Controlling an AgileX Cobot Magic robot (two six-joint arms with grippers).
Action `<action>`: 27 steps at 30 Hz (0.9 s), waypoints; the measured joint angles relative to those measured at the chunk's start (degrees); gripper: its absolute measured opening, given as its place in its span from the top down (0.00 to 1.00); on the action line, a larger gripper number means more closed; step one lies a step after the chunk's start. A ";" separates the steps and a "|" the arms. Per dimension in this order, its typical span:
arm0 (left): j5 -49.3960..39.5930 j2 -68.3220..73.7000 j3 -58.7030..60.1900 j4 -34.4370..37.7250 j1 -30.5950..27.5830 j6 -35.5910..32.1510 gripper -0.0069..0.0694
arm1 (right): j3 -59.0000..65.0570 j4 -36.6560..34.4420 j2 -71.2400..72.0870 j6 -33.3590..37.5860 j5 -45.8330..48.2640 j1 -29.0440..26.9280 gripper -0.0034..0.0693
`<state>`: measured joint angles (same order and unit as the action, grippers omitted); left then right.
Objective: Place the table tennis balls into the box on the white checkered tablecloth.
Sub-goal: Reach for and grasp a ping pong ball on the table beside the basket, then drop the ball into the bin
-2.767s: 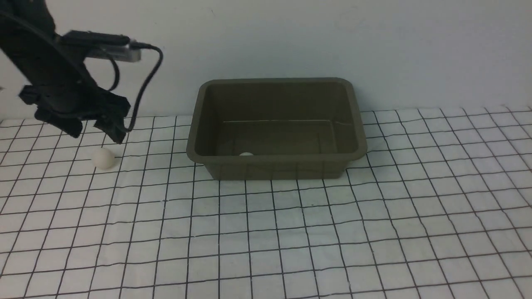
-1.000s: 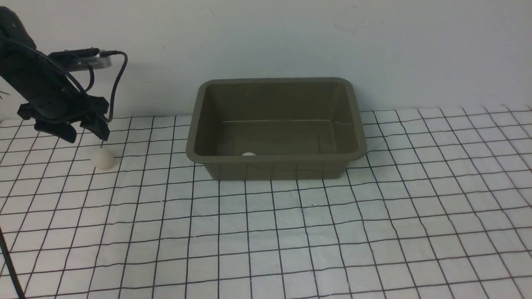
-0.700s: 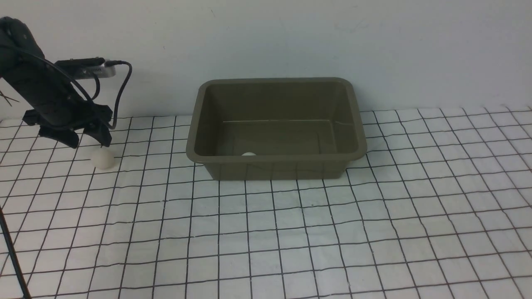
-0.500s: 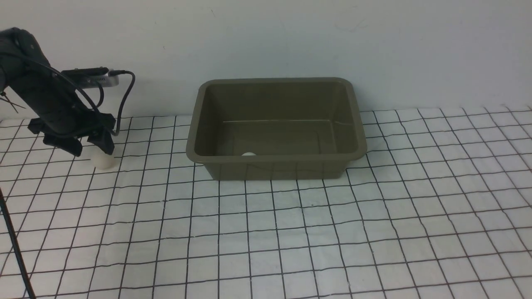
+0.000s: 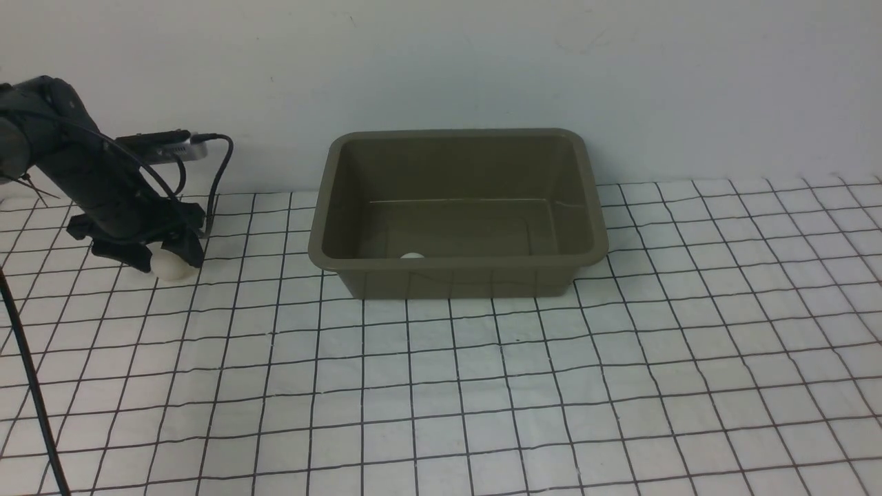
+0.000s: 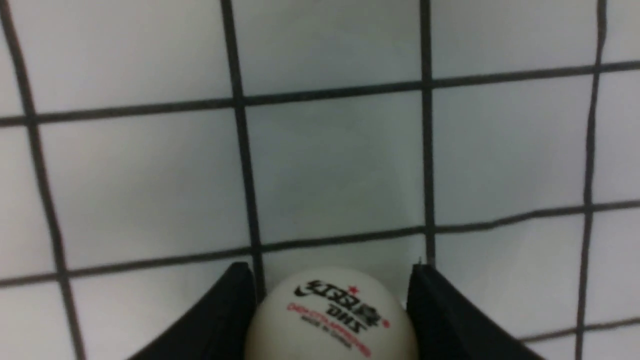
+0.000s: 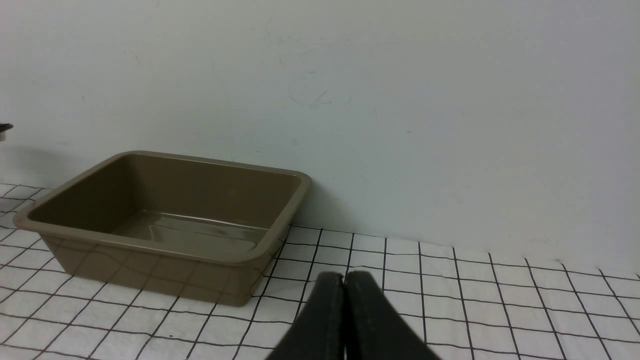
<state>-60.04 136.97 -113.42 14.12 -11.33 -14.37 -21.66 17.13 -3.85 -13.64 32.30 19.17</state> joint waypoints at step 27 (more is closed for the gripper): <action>-10.60 -21.92 -7.34 7.07 10.78 5.07 0.46 | 0.00 0.00 0.00 -0.05 0.00 0.00 0.98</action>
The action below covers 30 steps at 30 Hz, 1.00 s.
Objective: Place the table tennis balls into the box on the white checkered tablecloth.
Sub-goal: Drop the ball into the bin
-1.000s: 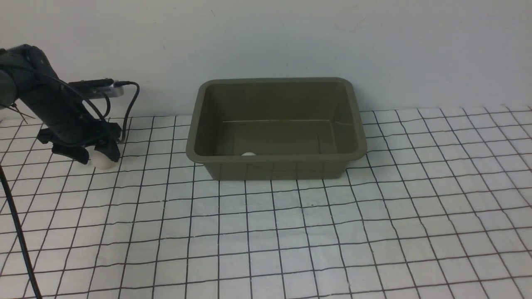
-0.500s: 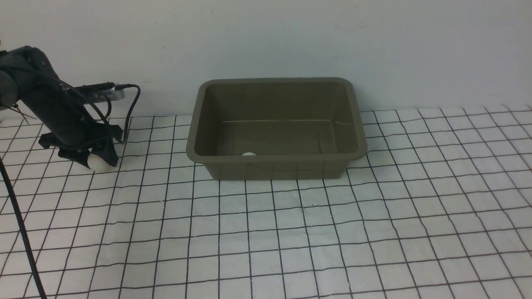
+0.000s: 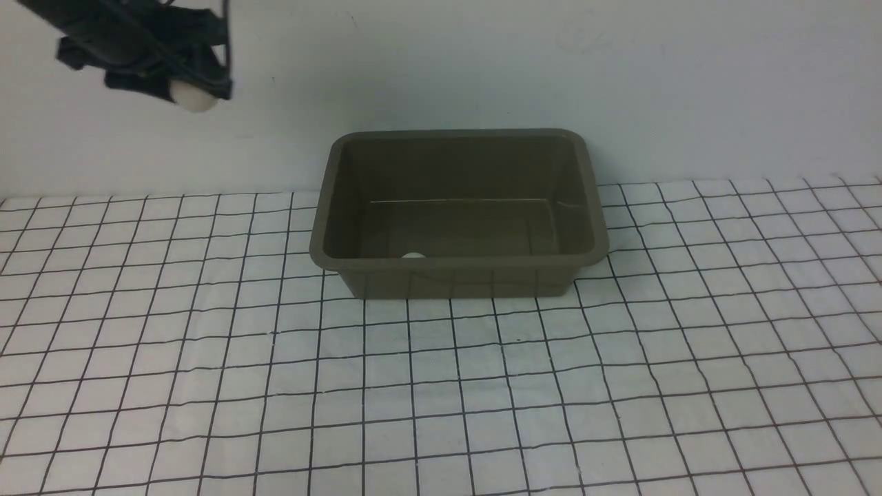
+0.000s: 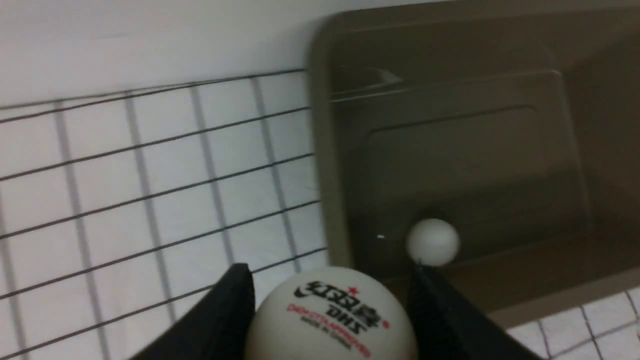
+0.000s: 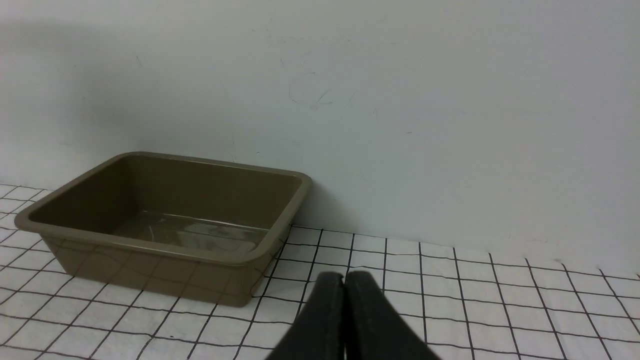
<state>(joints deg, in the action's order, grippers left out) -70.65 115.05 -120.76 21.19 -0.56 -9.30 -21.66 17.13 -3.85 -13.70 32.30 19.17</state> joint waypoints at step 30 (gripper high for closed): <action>3.84 17.35 -4.72 -16.79 21.28 -5.51 0.18 | 0.00 0.00 0.00 0.00 0.00 0.00 0.98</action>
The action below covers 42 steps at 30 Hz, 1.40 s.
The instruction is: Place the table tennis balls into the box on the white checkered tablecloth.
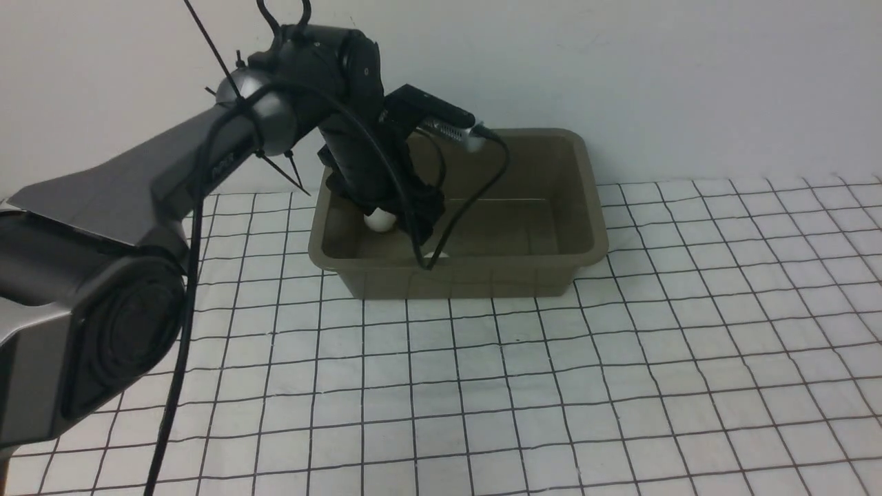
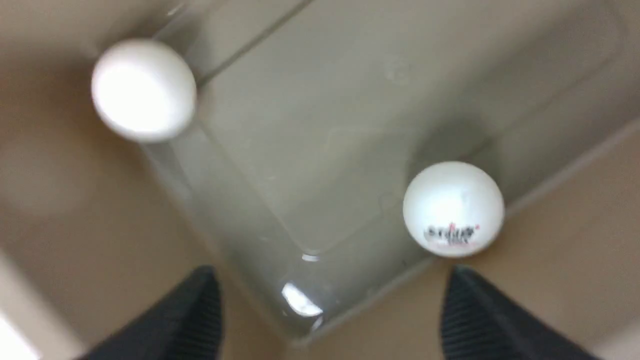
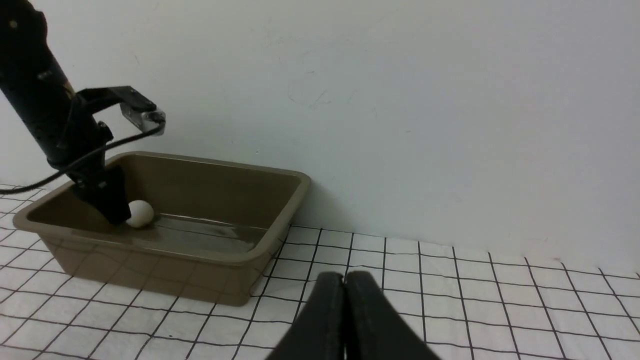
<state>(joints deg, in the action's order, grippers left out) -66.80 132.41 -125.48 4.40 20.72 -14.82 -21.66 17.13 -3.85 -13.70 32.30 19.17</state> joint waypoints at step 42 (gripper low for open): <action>0.37 -54.88 2.27 -9.52 7.88 1.98 0.91 | 0.00 0.00 0.00 0.00 0.04 0.00 0.98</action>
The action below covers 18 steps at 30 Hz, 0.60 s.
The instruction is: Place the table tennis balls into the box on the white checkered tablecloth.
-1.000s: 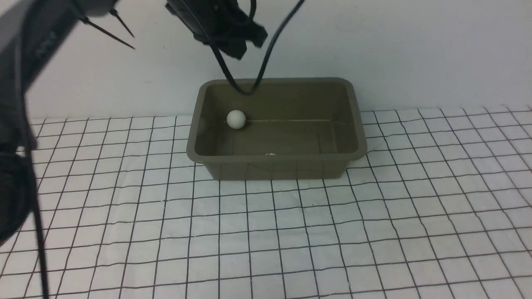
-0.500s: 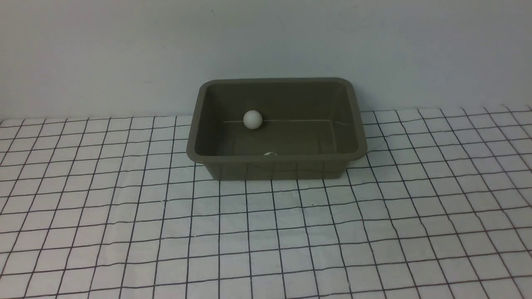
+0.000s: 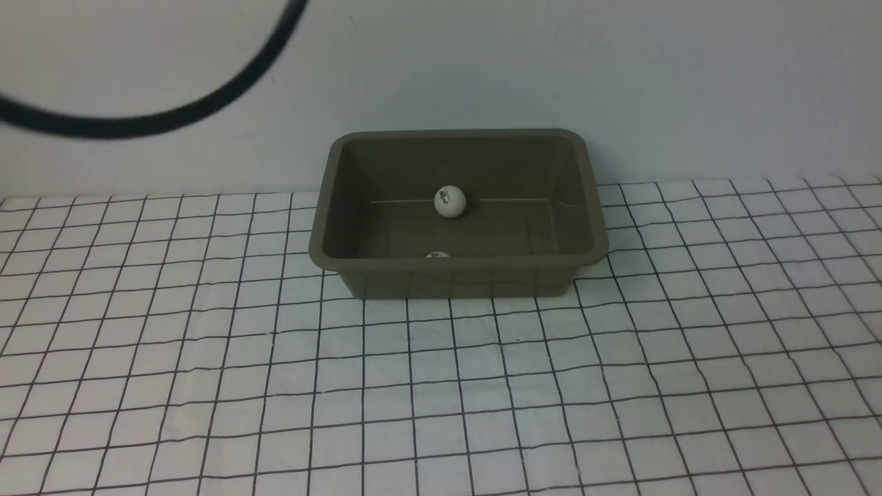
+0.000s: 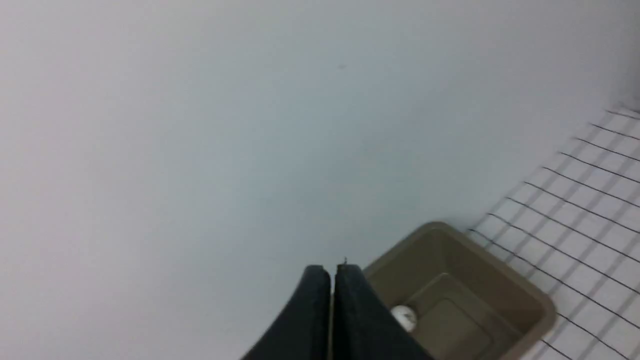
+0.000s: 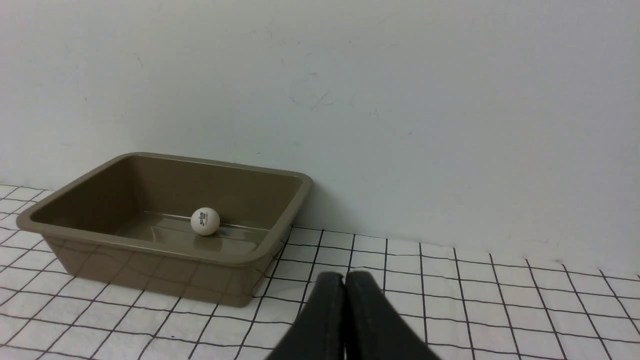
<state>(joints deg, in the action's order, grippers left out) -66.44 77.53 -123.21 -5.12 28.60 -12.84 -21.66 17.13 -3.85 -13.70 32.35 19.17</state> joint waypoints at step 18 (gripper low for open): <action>30.74 -40.80 73.56 -6.40 -28.39 25.77 0.91 | 0.00 0.00 0.00 0.00 0.00 0.00 0.98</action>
<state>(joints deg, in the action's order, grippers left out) -35.69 36.72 -49.65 -11.52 0.22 12.93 -21.66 17.13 -3.85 -13.70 32.35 19.17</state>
